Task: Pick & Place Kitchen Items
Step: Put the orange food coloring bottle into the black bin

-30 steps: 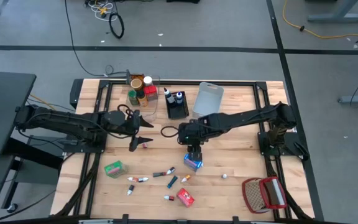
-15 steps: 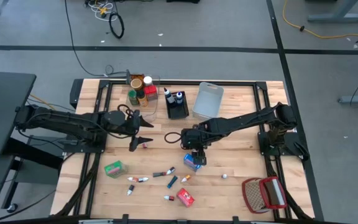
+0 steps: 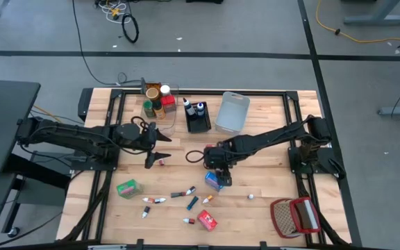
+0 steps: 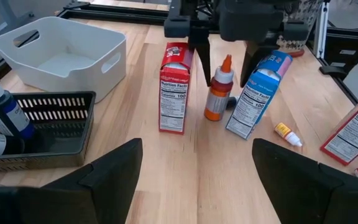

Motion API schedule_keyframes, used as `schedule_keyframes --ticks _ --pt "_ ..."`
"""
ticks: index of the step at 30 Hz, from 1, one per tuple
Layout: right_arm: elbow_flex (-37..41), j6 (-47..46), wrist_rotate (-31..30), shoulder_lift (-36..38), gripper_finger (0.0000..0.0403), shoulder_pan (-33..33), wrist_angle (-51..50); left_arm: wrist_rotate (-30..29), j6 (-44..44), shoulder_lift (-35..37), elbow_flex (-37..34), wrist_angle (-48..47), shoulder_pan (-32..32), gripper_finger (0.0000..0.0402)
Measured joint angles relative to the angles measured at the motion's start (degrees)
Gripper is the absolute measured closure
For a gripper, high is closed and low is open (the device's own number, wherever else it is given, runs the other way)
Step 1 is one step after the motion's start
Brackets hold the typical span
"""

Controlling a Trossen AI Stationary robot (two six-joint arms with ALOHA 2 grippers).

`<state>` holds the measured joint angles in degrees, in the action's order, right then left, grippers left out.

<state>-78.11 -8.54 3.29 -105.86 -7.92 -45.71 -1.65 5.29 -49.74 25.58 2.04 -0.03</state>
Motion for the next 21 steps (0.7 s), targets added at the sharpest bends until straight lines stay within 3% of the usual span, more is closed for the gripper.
schedule_keyframes --ticks 6,14,21 --pt "0.0 1.0 -1.1 0.0 0.0187 0.0 1.8 0.0 0.1 0.0 0.0 0.0 0.0 0.0091" --pt "-0.2 -0.9 -1.2 0.2 0.0278 0.0 2.2 0.0 0.1 0.0 0.0 0.0 0.0 0.0091" --pt "-3.7 -1.7 2.2 0.0 0.028 0.0 5.2 -0.1 0.0 0.0 0.0 0.0 0.0 0.0091"
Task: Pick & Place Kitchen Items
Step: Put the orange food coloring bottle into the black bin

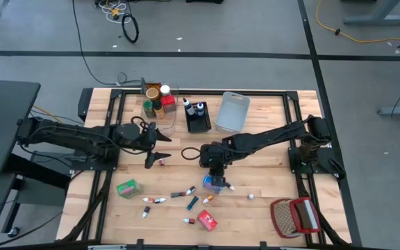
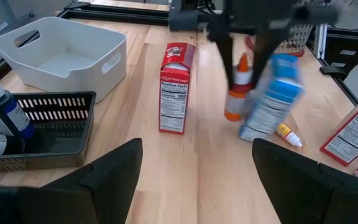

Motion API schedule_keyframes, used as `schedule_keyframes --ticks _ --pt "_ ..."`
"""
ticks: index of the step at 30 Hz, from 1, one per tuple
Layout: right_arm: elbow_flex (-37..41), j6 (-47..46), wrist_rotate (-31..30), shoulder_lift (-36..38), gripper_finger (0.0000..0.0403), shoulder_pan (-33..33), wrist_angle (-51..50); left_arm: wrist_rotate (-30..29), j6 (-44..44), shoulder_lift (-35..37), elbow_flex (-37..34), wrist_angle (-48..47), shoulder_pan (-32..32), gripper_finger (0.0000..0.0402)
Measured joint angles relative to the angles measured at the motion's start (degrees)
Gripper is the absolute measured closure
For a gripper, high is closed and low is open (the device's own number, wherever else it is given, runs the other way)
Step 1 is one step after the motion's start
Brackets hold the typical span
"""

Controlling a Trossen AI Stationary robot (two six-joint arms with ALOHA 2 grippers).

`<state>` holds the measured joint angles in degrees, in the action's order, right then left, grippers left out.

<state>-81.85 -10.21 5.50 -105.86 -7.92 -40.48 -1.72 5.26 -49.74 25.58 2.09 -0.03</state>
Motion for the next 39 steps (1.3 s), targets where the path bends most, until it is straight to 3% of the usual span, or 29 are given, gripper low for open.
schedule_keyframes --ticks 13,18,22,27,39 --pt "-11.2 25.0 -17.4 0.1 0.0279 6.0 3.2 -0.2 -2.7 0.0 0.0 0.1 0.0 0.0091" --pt "-11.3 30.3 -18.6 0.1 0.0279 11.5 8.6 -0.2 -2.7 0.0 0.0 0.6 0.0 0.0091" --pt "-9.8 28.2 -15.6 0.1 0.0279 17.7 8.9 -0.2 -2.7 0.0 0.0 0.9 0.0 0.0091" --pt "-4.9 24.1 -6.5 0.1 0.0279 24.5 11.7 -0.2 -2.7 0.0 0.0 1.4 0.0 0.0091" --pt "8.2 25.8 0.2 0.0 0.0278 31.6 25.9 -0.2 -2.7 0.0 0.0 2.2 0.0 0.0091"
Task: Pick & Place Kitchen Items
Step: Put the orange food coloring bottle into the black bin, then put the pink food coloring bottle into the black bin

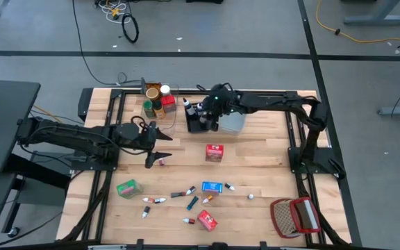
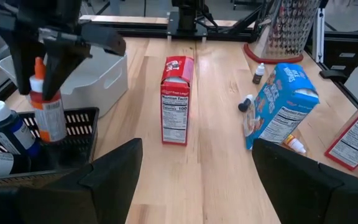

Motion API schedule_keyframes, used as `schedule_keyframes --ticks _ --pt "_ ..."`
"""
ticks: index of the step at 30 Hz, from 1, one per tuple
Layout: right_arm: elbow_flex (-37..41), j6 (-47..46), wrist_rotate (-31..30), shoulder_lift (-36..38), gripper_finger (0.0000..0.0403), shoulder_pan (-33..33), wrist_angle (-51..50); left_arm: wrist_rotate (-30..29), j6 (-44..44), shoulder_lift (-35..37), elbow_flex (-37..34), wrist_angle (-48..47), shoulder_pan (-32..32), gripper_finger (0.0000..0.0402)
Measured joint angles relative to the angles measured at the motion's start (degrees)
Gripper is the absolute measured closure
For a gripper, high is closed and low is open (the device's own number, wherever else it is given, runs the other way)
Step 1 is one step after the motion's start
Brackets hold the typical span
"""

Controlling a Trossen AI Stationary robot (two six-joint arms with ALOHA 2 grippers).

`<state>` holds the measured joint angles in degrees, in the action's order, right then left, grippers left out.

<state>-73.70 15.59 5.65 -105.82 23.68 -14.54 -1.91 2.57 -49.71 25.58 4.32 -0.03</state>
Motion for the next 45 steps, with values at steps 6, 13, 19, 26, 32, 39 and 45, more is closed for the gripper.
schedule_keyframes --ticks 6,13,19,26,32,39,45 --pt "4.2 3.3 0.0 0.0 0.026 0.4 4.5 0.0 0.0 0.0 0.0 0.1 0.0 0.0091" --pt "4.6 3.8 -0.2 0.0 0.0218 0.4 7.3 0.0 0.0 0.0 0.0 0.2 0.0 0.0091" --pt "4.1 3.6 -4.3 0.3 0.02 0.0 11.2 0.0 0.0 0.0 0.0 0.2 0.0 0.0091" --pt "-1.5 -4.8 -3.7 3.5 0.0198 -2.8 6.3 0.0 0.0 0.0 0.0 -0.5 0.0 0.0091" --pt "-2.4 -14.9 2.8 6.4 0.0209 -7.1 8.1 0.2 -1.9 -0.1 0.0 -5.8 0.0 0.0091" --pt "-1.9 -15.2 4.3 6.4 0.0232 -14.1 9.7 0.4 -11.6 -0.2 0.0 -18.4 0.0 0.0091" --pt "2.2 -15.2 4.2 6.2 0.0246 -18.6 14.9 4.5 -13.3 -5.2 0.0 -19.2 -0.6 0.0091"
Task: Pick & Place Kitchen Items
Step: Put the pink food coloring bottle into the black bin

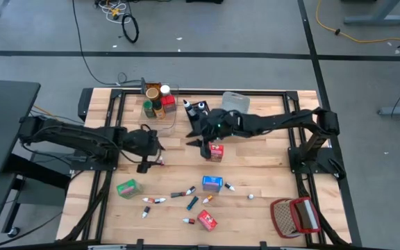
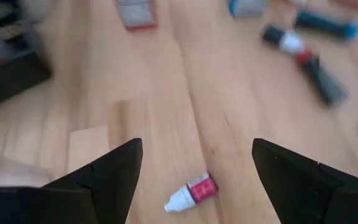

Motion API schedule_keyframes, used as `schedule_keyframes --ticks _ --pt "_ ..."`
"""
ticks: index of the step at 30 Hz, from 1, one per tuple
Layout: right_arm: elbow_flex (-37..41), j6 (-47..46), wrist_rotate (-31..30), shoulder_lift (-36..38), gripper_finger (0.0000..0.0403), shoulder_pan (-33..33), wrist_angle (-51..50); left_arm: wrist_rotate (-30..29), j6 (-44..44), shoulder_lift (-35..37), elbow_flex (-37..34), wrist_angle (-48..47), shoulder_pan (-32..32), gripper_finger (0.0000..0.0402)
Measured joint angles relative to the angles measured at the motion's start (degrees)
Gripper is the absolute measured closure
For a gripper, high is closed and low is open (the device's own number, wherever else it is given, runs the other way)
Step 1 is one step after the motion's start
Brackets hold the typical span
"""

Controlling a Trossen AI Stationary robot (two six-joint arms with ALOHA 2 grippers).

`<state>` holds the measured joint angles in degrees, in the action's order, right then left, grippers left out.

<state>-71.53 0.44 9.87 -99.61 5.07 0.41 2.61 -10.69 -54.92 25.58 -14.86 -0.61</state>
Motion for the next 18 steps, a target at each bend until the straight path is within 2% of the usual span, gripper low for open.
schedule_keyframes --ticks 3,6,14,18 --pt "3.0 0.0 0.1 -0.1 0.0248 -1.1 3.2 0.0 -9.0 -4.5 0.0 -0.6 -0.4 0.0091" --pt "4.9 0.0 0.1 0.0 0.0248 -1.8 6.0 0.0 -13.7 -9.1 0.0 -0.7 -0.7 0.0091" --pt "6.5 0.1 0.0 -0.1 0.0248 -1.5 6.2 0.2 -15.0 -18.9 0.0 0.1 -0.7 0.0091" --pt "6.5 1.3 0.0 -0.1 0.0248 -1.4 6.3 1.0 -15.2 -20.9 0.2 1.3 -0.7 0.0097"
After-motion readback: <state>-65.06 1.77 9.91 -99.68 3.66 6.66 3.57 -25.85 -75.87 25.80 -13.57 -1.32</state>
